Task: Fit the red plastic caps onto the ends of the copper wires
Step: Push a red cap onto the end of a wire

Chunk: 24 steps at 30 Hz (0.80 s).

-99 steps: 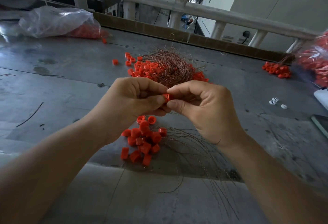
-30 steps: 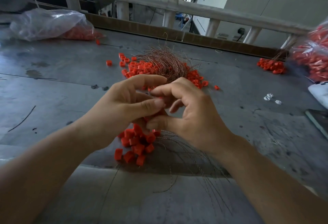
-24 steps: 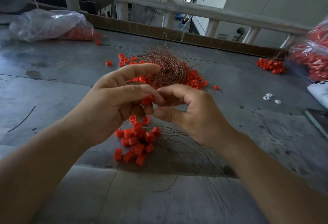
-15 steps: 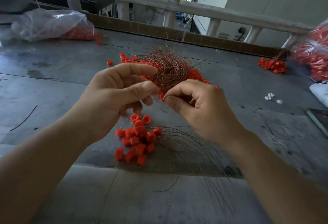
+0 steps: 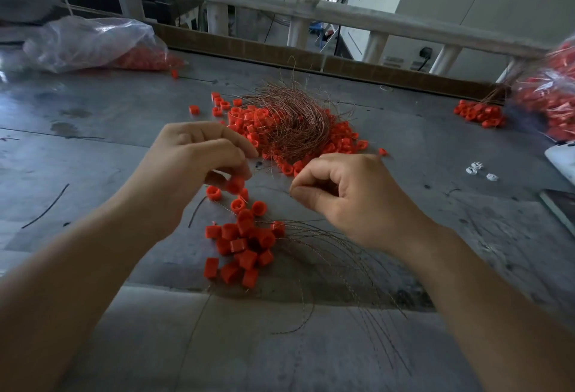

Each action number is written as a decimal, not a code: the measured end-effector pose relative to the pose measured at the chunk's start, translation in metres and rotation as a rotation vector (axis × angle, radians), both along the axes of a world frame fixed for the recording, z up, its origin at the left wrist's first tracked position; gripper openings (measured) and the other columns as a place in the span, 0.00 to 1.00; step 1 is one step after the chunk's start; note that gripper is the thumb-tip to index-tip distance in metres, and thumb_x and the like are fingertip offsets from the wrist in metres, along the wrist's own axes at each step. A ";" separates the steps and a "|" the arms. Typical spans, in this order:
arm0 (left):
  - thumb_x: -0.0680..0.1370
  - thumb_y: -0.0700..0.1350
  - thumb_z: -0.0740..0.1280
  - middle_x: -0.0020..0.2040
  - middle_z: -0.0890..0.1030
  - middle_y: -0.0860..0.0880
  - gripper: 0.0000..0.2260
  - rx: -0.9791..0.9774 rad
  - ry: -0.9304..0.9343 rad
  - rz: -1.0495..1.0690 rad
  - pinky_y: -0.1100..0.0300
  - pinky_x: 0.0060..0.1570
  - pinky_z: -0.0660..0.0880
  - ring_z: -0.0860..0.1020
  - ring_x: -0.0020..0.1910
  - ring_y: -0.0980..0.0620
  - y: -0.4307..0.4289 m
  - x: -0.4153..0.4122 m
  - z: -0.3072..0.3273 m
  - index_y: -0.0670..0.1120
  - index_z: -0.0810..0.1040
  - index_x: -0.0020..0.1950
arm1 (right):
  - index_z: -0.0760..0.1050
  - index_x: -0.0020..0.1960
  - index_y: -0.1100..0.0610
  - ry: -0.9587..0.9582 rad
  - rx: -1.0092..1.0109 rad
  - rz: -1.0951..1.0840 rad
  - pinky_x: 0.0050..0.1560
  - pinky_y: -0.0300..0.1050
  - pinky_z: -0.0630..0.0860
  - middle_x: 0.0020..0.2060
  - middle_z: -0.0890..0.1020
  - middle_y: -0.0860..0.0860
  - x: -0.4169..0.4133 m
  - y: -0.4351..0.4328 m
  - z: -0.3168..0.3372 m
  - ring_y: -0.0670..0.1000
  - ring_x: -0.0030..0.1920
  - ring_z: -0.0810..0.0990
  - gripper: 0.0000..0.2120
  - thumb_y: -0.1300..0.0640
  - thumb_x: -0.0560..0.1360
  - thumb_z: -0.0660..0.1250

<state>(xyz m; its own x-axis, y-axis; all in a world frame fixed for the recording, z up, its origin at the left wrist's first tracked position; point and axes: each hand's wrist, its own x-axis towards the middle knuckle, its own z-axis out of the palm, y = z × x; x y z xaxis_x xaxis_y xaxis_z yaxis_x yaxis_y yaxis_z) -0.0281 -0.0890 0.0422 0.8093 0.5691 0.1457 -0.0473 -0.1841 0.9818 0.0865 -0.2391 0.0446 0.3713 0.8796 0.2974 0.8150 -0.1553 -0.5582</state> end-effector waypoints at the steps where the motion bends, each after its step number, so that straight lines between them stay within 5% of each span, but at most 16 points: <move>1: 0.72 0.32 0.62 0.28 0.80 0.48 0.16 -0.020 0.001 0.026 0.67 0.30 0.74 0.79 0.31 0.54 0.002 0.000 0.000 0.47 0.82 0.31 | 0.81 0.42 0.57 -0.003 -0.024 0.017 0.41 0.25 0.70 0.34 0.76 0.38 0.000 0.000 0.000 0.38 0.41 0.76 0.02 0.60 0.72 0.69; 4: 0.72 0.32 0.63 0.28 0.80 0.50 0.14 -0.023 0.024 0.158 0.68 0.30 0.74 0.78 0.31 0.56 0.009 0.005 -0.003 0.47 0.80 0.32 | 0.81 0.43 0.56 -0.019 -0.122 0.051 0.42 0.25 0.70 0.33 0.75 0.37 0.001 -0.001 -0.001 0.36 0.40 0.76 0.02 0.59 0.72 0.69; 9: 0.72 0.33 0.66 0.36 0.78 0.54 0.13 0.289 0.166 0.331 0.69 0.35 0.71 0.74 0.34 0.58 0.012 0.015 -0.016 0.52 0.79 0.38 | 0.81 0.43 0.54 -0.037 -0.236 0.070 0.39 0.27 0.70 0.33 0.75 0.39 0.003 -0.002 -0.004 0.38 0.37 0.75 0.05 0.53 0.72 0.68; 14: 0.73 0.33 0.65 0.48 0.78 0.54 0.17 0.568 0.253 0.309 0.63 0.51 0.66 0.74 0.50 0.55 0.021 0.021 -0.029 0.47 0.77 0.59 | 0.80 0.39 0.52 0.040 -0.147 0.044 0.39 0.29 0.72 0.33 0.78 0.44 0.004 -0.003 -0.001 0.40 0.38 0.76 0.21 0.36 0.64 0.61; 18: 0.73 0.35 0.65 0.57 0.79 0.46 0.18 0.638 0.343 0.284 0.59 0.54 0.67 0.75 0.57 0.48 0.032 0.033 -0.035 0.45 0.76 0.62 | 0.80 0.38 0.53 0.030 -0.084 -0.040 0.39 0.30 0.72 0.32 0.78 0.44 0.011 -0.003 -0.002 0.40 0.38 0.76 0.19 0.38 0.65 0.62; 24: 0.74 0.40 0.67 0.53 0.80 0.44 0.13 0.682 0.388 0.259 0.59 0.49 0.68 0.76 0.53 0.45 0.045 0.056 -0.033 0.46 0.79 0.58 | 0.80 0.39 0.53 -0.015 -0.070 -0.215 0.38 0.36 0.75 0.34 0.80 0.42 0.025 -0.003 -0.007 0.42 0.36 0.78 0.10 0.47 0.71 0.67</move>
<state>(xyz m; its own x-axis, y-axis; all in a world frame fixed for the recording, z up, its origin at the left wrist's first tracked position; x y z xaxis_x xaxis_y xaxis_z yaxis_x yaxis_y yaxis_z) 0.0275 -0.0438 0.0089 0.7286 0.6320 0.2640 0.3980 -0.7043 0.5879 0.1116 -0.2420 0.0372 0.5489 0.7992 0.2448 0.7667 -0.3647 -0.5283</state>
